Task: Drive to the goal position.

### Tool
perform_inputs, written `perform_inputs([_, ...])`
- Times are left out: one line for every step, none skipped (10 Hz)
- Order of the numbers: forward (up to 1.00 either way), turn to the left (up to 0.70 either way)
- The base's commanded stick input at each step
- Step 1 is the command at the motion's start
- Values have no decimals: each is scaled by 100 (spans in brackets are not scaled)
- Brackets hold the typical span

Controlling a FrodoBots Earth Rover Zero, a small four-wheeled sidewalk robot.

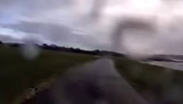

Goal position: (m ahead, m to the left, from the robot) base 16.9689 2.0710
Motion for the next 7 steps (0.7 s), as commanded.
perform_inputs([70,0])
perform_inputs([70,0])
perform_inputs([70,0])
perform_inputs([70,0])
perform_inputs([70,0])
perform_inputs([70,0])
perform_inputs([70,0])
